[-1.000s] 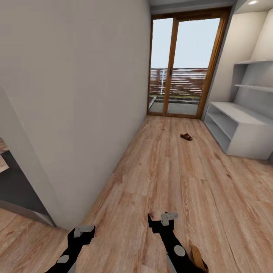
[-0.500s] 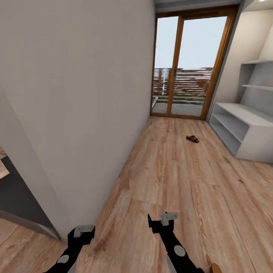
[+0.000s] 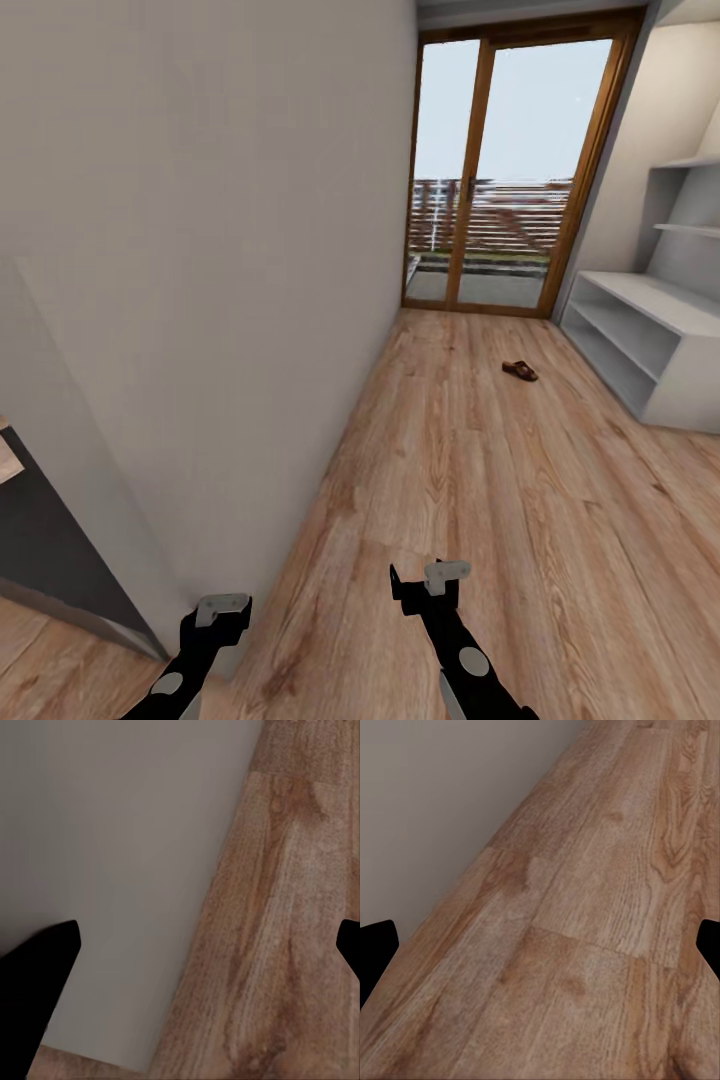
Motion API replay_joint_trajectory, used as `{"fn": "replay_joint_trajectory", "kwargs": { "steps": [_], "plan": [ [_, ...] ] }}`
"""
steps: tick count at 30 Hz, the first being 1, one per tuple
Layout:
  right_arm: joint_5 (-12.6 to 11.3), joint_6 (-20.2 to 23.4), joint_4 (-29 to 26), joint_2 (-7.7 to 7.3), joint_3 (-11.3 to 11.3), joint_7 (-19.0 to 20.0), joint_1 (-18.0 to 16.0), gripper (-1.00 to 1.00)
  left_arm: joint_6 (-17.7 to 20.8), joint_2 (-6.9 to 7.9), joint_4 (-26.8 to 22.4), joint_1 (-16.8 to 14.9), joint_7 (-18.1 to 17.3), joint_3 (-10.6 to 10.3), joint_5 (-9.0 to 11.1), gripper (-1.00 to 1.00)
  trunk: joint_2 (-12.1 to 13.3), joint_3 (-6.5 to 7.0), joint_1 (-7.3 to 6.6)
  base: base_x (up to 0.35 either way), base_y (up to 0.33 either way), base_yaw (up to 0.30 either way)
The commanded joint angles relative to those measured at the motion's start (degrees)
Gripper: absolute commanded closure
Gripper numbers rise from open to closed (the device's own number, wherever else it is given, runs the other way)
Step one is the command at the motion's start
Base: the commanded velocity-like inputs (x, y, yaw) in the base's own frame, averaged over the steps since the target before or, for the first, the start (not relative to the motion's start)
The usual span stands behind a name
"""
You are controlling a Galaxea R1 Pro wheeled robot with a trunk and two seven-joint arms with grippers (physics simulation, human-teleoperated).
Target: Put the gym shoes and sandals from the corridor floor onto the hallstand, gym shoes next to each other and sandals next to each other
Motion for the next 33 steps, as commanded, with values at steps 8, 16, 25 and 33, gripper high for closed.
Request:
{"fn": "replay_joint_trajectory", "kwargs": {
  "steps": [8,16,25,33],
  "plan": [
    [0.25,-0.13,0.08,0.00,0.02,-0.14,-0.03,-1.00,-0.25,0.00,0.02,-0.06,0.17,0.47,-0.01,-1.00,-0.02,-0.04,-0.01,0.018,0.011,-0.033],
    [0.25,-0.17,0.09,0.00,0.02,-0.14,-0.03,-1.00,-0.25,0.00,0.02,-0.06,0.17,0.47,-0.01,-1.00,-0.02,-0.04,-0.01,0.001,0.001,-0.251],
    [0.25,-0.19,0.09,0.00,0.02,-0.14,-0.03,-1.00,-0.25,0.00,0.02,-0.06,0.17,0.47,-0.01,-1.00,-0.02,-0.04,-0.01,0.000,0.000,-0.278],
    [0.25,-0.21,0.09,0.00,0.02,-0.14,-0.03,-1.00,-0.25,0.00,0.02,-0.06,0.17,0.47,-0.01,-1.00,-0.02,-0.04,-0.01,0.000,0.000,-0.279]
  ]
}}
